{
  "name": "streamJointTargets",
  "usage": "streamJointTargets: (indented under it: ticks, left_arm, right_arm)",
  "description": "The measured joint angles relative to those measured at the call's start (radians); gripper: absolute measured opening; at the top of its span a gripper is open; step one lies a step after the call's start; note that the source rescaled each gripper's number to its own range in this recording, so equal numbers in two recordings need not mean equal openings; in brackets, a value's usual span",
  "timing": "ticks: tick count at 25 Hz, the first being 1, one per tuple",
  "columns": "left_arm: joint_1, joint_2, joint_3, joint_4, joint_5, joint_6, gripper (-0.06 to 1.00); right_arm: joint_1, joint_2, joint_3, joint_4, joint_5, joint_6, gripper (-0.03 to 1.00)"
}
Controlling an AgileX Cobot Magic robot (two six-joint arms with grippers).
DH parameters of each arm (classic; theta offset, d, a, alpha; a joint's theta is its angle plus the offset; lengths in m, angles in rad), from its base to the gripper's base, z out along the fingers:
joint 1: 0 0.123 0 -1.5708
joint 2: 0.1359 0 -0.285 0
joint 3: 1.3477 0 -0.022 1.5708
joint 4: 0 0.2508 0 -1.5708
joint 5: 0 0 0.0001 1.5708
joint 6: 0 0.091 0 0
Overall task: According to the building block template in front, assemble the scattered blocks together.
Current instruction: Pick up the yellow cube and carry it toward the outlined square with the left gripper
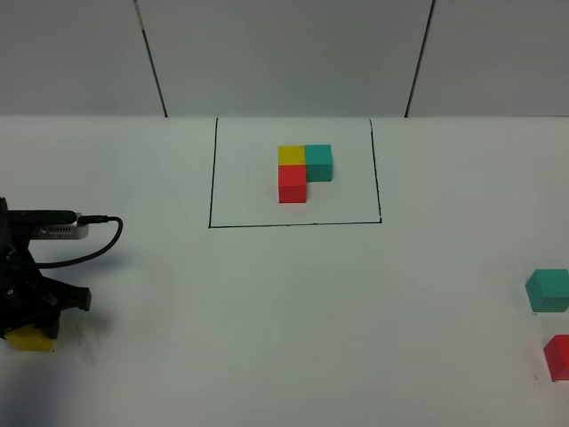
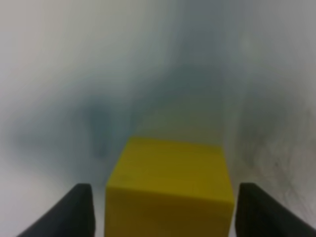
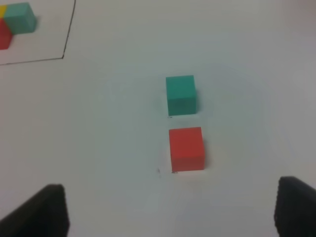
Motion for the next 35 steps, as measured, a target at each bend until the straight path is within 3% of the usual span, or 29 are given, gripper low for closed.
streamJointTargets:
  ticks: [2,6,10,14,22,25,30,35]
  left_arm:
    - [0.000,0.000,0.000,0.000,0.000,-0.001,0.01]
    - [0.000,0.000,0.000,0.011,-0.011,0.010,0.00]
    - [-0.002,0.000,-0.028,0.009,-0.006,0.111,0.00]
    - [-0.029,0.000,-0.085,-0.052,0.048,0.314,0.00]
    - [-0.159,0.000,-0.165,-0.380,0.085,0.840,0.00]
    - [-0.241,0.001,-0.198,-0.422,0.113,1.008,0.00]
    - [-0.373,0.002,-0.288,-0.414,0.127,1.065,0.00]
    - [-0.456,0.060,-0.453,-0.385,0.225,1.047,0.00]
  right_arm:
    - [0.000,0.000,0.000,0.000,0.000,0.000,0.71]
    - [0.000,0.000,0.000,0.000,0.000,0.000,0.71]
    - [0.000,0.000,0.000,0.000,0.000,0.000,0.71]
    - [0.000,0.000,0.000,0.000,0.000,0.000,0.71]
    - [0.000,0.000,0.000,0.000,0.000,0.000,0.71]
    - [0.000,0.000,0.000,0.000,0.000,0.000,0.71]
    - [0.000,0.000,0.000,0.000,0.000,0.000,0.71]
    - [0.000,0.000,0.000,0.000,0.000,0.000,0.71]
